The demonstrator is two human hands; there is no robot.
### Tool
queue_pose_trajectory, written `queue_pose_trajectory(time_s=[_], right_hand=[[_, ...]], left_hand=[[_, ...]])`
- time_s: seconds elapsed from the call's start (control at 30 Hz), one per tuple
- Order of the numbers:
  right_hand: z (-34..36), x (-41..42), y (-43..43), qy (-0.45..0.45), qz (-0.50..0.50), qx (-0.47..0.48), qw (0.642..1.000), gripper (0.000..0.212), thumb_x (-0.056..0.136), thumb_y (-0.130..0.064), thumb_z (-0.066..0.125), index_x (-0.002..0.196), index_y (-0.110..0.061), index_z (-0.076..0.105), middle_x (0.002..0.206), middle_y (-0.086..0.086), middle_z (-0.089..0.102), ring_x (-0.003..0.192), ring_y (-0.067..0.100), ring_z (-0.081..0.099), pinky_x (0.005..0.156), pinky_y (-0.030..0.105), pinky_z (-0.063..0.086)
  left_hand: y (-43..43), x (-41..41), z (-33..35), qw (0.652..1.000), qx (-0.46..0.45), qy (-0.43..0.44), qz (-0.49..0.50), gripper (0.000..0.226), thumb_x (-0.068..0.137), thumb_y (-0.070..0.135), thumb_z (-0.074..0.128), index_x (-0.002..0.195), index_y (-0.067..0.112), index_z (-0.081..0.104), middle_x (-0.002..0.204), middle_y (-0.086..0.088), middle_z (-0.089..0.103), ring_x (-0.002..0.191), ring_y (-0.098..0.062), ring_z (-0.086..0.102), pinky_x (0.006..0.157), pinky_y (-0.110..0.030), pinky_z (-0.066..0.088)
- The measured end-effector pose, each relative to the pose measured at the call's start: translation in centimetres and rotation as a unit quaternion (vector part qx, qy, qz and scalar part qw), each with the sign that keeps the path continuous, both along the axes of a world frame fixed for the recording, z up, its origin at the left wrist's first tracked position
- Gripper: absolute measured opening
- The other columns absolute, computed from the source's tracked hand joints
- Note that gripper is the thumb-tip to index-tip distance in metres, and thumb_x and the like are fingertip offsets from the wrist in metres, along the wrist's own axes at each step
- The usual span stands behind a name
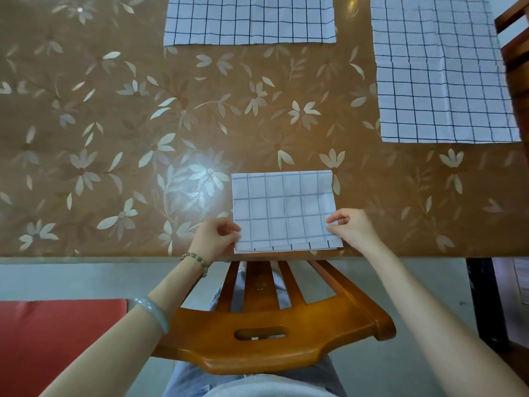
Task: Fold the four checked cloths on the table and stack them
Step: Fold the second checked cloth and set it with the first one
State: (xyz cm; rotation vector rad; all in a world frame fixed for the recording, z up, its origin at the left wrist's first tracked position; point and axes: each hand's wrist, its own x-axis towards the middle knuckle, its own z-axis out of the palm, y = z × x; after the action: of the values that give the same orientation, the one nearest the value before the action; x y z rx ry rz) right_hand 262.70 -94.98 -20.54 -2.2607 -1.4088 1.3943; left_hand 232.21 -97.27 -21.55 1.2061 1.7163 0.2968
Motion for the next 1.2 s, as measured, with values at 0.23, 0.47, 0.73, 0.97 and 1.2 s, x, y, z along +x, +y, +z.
queue_pose_trajectory(time_s=[0.23,0.47,0.73,0.97,1.2], right_hand=[[-0.3,-0.1,-0.6,-0.029,0.038,0.012,0.999,0.014,0.081,-0.01,0.07,0.082,-0.024,0.065,0.068,0.003,0.056,0.064,0.015,0.054,0.056,0.025,0.044],[-0.5,-0.5,-0.8,-0.056,0.055,0.013,0.997,0.016,0.083,-0.01,0.068,0.088,-0.024,0.064,0.074,0.008,0.064,0.066,0.026,0.065,0.055,0.038,0.056],[-0.4,-0.6,-0.6,-0.077,0.079,0.071,0.991,0.006,0.084,-0.016,0.067,0.088,-0.02,0.065,0.088,0.003,0.05,0.073,0.013,0.05,0.059,0.016,0.035],[-0.4,-3.6,3.1,-0.11,0.092,0.293,0.945,0.01,0.086,-0.01,0.062,0.093,-0.006,0.069,0.098,0.004,0.053,0.095,0.018,0.046,0.082,0.025,0.042],[-3.5,-11.1,4.7,-0.094,0.318,0.282,0.9,0.047,0.095,-0.011,0.031,0.137,0.003,0.045,0.146,0.02,0.042,0.139,0.032,0.034,0.117,0.042,0.02]], left_hand=[[-0.5,-0.5,-0.9,1.0,0.003,0.025,0.015,0.02,0.072,0.016,0.079,0.08,0.018,0.06,0.081,0.003,0.066,0.077,-0.01,0.062,0.067,-0.021,0.048],[-0.7,0.1,-1.2,0.998,0.002,0.064,0.019,0.022,0.072,0.016,0.078,0.08,0.018,0.057,0.081,0.005,0.064,0.074,-0.005,0.058,0.059,-0.014,0.039],[0.0,0.1,-0.8,0.996,0.031,0.047,0.07,0.02,0.077,0.022,0.074,0.084,0.016,0.055,0.077,0.0,0.062,0.071,-0.011,0.059,0.063,-0.021,0.047],[4.1,1.1,-0.5,0.936,0.284,0.158,-0.136,0.032,0.097,0.024,0.04,0.114,0.005,0.059,0.117,-0.008,0.057,0.109,-0.023,0.053,0.096,-0.034,0.044],[6.2,3.9,-4.7,0.842,0.246,0.291,-0.381,0.064,0.1,0.042,0.017,0.147,0.0,0.027,0.154,-0.015,0.026,0.144,-0.026,0.021,0.118,-0.043,0.015]])
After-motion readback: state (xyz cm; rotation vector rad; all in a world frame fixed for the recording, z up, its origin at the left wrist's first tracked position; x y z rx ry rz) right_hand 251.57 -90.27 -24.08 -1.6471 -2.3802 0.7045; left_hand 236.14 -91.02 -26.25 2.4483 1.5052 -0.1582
